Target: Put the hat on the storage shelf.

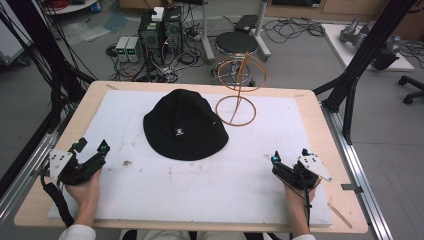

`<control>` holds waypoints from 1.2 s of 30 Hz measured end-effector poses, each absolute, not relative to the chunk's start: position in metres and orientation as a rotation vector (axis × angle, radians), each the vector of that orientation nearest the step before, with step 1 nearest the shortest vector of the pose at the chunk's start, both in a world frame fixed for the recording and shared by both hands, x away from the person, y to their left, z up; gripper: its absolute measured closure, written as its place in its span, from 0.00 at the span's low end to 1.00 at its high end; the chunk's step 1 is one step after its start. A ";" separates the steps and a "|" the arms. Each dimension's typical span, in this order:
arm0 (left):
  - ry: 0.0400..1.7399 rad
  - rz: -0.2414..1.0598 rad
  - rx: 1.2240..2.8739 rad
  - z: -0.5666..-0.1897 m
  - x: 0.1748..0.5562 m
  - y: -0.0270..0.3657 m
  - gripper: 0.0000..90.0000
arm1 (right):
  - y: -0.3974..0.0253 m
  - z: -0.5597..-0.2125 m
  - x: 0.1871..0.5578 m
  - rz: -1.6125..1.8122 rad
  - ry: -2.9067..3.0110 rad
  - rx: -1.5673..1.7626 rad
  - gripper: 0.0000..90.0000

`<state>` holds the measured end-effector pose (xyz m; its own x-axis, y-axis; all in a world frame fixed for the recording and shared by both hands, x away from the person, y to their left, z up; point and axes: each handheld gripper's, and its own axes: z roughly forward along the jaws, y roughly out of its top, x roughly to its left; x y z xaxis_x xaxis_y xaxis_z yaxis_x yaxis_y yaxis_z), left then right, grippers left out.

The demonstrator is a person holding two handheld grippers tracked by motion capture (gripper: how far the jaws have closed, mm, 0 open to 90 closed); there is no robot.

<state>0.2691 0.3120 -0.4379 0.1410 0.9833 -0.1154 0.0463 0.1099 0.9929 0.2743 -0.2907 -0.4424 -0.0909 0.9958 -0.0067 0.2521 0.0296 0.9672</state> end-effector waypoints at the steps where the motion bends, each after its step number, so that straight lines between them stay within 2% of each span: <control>1: 1.180 1.005 1.217 -0.438 0.269 0.312 0.30 | -0.291 -0.442 0.274 1.133 1.468 1.332 0.06; 36: 1.195 1.004 1.215 -0.425 0.265 0.315 0.30 | -0.292 -0.443 0.274 1.145 1.474 1.335 0.06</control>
<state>0.2653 0.3146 -0.4253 0.1307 0.9842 -0.1191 0.0519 0.1132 0.9922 0.2738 -0.2922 -0.4427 -0.0997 0.9950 0.0011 0.2470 0.0236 0.9687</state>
